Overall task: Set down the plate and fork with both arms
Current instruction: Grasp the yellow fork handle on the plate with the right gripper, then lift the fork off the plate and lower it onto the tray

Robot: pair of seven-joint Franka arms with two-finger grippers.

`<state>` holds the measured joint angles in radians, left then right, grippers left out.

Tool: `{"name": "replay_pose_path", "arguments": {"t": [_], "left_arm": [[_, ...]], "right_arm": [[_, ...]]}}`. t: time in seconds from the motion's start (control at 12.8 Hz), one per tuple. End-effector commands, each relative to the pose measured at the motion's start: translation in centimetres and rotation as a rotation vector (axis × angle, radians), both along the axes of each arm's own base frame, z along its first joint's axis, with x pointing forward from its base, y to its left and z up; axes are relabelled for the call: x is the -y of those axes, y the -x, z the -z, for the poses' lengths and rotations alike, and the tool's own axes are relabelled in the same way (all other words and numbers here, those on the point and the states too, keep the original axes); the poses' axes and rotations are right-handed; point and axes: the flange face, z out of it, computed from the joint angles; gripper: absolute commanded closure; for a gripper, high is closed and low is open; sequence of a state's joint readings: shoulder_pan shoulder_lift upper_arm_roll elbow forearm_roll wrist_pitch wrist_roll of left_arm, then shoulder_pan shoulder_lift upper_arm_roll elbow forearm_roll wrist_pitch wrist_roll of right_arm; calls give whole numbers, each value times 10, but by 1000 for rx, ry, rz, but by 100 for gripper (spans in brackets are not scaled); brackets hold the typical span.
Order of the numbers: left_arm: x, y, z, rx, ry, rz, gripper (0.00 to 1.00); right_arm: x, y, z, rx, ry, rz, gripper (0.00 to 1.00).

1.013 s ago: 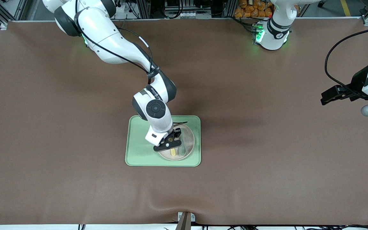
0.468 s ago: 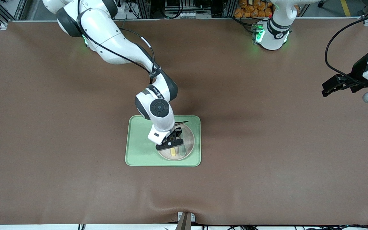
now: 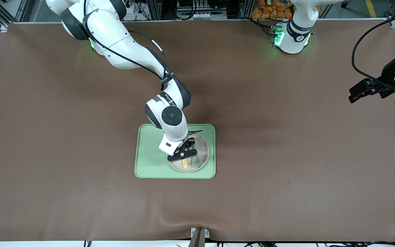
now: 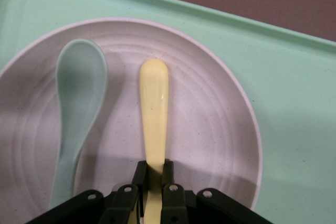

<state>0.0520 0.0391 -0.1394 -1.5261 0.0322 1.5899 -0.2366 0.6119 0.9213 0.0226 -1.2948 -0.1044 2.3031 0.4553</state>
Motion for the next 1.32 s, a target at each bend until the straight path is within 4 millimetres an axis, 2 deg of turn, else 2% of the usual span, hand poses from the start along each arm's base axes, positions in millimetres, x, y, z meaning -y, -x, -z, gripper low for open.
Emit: {"name": "replay_pose_path", "arguments": {"t": [0.0,0.08,0.31,0.39,0.55,0.7,0.78,0.94,1.09,1.25], "left_arm": [[-1,7,-6,19,20,10,0],[-1,7,-7,21,19,12,0],[1,7,-7,19,39,12,0],[2,7,-7,19,40,13,0],[1,6,-6,18,39,12,0],[3,6,-5,16,39,13,0],[4,6,-5,16,39,15,0],[5,6,-5,16,39,16,0],[4,6,-6,18,39,15,0],[6,6,-5,16,36,18,0]], "right_arm": [[1,-7,-16,1,19,39,100],[3,-12,-30,-9,23,50,100],[27,-34,-74,-70,-17,134,100],[45,-45,-94,-59,-38,167,100],[80,-52,-97,-92,-51,224,100],[115,-49,-86,-120,-31,218,100],[126,-43,-79,-114,-32,219,100],[140,-28,-61,-87,-45,224,100],[139,-18,-47,-92,-39,220,100],[147,-10,-24,-57,-57,222,100]]}}
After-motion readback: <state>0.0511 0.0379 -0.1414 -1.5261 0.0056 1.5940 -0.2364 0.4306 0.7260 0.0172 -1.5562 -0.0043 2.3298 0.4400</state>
